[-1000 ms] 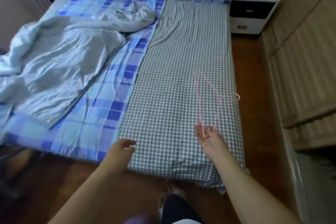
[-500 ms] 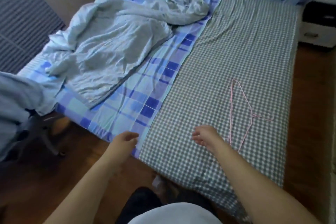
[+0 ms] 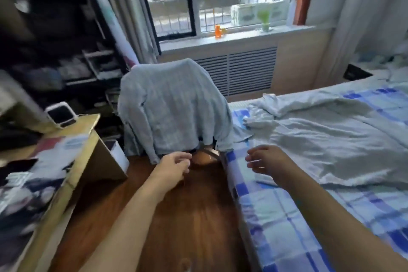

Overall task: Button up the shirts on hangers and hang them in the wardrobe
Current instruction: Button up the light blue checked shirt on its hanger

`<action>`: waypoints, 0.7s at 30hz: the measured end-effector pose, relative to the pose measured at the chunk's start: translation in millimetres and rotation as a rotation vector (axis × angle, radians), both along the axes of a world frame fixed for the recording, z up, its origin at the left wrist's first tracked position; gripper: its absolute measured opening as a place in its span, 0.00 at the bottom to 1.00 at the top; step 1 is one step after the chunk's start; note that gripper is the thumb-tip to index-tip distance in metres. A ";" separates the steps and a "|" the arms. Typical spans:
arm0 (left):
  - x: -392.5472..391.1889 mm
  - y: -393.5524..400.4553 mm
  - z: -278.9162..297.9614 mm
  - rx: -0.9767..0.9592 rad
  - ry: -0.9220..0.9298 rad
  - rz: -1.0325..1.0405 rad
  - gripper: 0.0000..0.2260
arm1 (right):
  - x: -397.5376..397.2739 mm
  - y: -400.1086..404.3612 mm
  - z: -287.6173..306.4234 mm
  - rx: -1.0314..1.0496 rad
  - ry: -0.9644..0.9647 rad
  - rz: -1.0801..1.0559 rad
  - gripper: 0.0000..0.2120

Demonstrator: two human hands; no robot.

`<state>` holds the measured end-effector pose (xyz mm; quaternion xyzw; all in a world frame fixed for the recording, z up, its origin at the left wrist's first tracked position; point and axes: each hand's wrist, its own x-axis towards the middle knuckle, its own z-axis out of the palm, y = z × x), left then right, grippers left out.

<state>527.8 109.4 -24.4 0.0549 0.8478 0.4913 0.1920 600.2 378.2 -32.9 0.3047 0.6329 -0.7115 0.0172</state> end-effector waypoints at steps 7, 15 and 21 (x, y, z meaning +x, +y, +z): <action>-142.7 -109.0 5.0 0.140 -0.001 0.218 0.08 | -203.2 -120.1 38.2 -0.013 0.106 0.152 0.07; -275.6 -149.1 5.5 0.091 -0.018 0.160 0.07 | -314.7 -128.3 14.4 0.266 -0.001 0.084 0.07; -398.7 -119.5 21.3 0.070 0.096 0.072 0.06 | -423.2 -104.8 30.1 0.743 0.169 0.198 0.10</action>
